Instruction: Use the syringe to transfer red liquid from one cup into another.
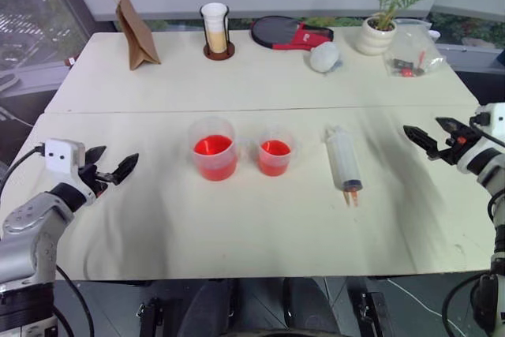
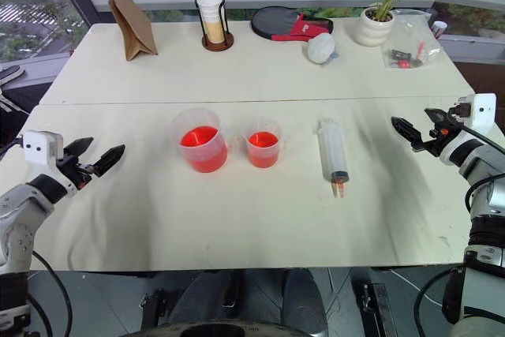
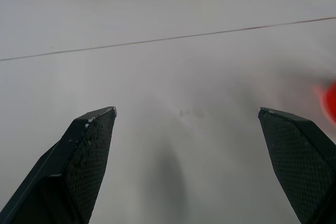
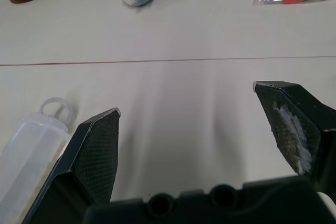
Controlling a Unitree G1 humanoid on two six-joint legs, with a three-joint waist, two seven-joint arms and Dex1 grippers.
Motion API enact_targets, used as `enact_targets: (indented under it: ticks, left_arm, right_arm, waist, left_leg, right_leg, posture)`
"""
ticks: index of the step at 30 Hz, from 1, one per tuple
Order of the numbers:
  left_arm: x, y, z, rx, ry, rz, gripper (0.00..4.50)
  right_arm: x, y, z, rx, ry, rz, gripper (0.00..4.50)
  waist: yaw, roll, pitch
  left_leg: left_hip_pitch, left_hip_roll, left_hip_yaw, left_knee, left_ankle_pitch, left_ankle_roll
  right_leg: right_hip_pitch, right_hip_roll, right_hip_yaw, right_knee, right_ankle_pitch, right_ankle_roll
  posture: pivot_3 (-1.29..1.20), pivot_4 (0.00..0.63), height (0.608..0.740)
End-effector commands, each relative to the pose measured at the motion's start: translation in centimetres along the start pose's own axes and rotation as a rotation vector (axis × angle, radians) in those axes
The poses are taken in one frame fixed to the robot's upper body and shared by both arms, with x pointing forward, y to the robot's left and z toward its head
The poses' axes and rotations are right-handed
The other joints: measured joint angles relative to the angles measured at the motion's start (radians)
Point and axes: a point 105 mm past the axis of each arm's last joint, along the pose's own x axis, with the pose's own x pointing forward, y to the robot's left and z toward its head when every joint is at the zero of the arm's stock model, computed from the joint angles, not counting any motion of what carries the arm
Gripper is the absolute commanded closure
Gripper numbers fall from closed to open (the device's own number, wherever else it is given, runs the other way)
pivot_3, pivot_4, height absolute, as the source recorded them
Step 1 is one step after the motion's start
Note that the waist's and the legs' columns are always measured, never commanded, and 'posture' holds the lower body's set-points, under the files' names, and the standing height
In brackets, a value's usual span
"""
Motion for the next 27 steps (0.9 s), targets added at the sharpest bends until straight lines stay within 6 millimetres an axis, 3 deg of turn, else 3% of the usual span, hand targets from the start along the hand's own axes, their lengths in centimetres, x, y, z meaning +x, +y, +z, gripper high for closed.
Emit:
enact_targets:
  ticks: [1, 18, 23, 27]
  left_arm:
    - [0.0, 0.0, 1.1, 0.009, -0.024, -0.019, 0.05]
    - [0.6, 1.0, 2.0, 0.039, -0.055, 0.017, 0.05]
    - [1.3, 0.6, 2.1, 0.015, -0.066, -0.018, 0.05]
    - [1.8, 0.7, 2.3, 0.036, -0.056, -0.031, 0.05]
  right_arm:
    - [-0.1, -0.4, 1.5, -0.035, -0.047, -0.017, 0.00]
    - [0.9, -0.6, 1.8, -0.062, -0.036, -0.049, 0.00]
    - [1.4, -1.7, 2.9, -0.123, -0.049, -0.110, 0.00]
    - [1.6, -2.4, 3.2, -0.062, -0.043, -0.173, 0.00]
  waist:
    - [0.000, 0.000, 0.000]
    - [-0.001, 0.000, 0.000]
    - [-0.001, 0.000, 0.000]
    - [-0.001, 0.000, 0.000]
  left_leg:
    - [0.000, 0.000, 0.000, 0.000, 0.000, 0.000]
    - [-0.001, 0.000, 0.000, 0.000, 0.000, 0.000]
    - [-0.001, 0.000, 0.000, 0.000, 0.000, 0.000]
    - [-0.001, 0.000, 0.000, -0.001, 0.000, 0.000]
  right_leg:
    - [0.000, 0.000, 0.000, 0.000, 0.000, 0.000]
    - [0.000, 0.000, 0.000, -0.002, 0.000, 0.000]
    - [0.000, 0.000, 0.000, -0.003, 0.000, 0.000]
    - [0.000, 0.000, 0.000, -0.003, 0.000, 0.000]
  posture:
    - [0.00, 0.150, 0.739]
    - [0.00, 0.150, 0.739]
    - [0.00, 0.150, 0.739]
    - [0.00, 0.150, 0.739]
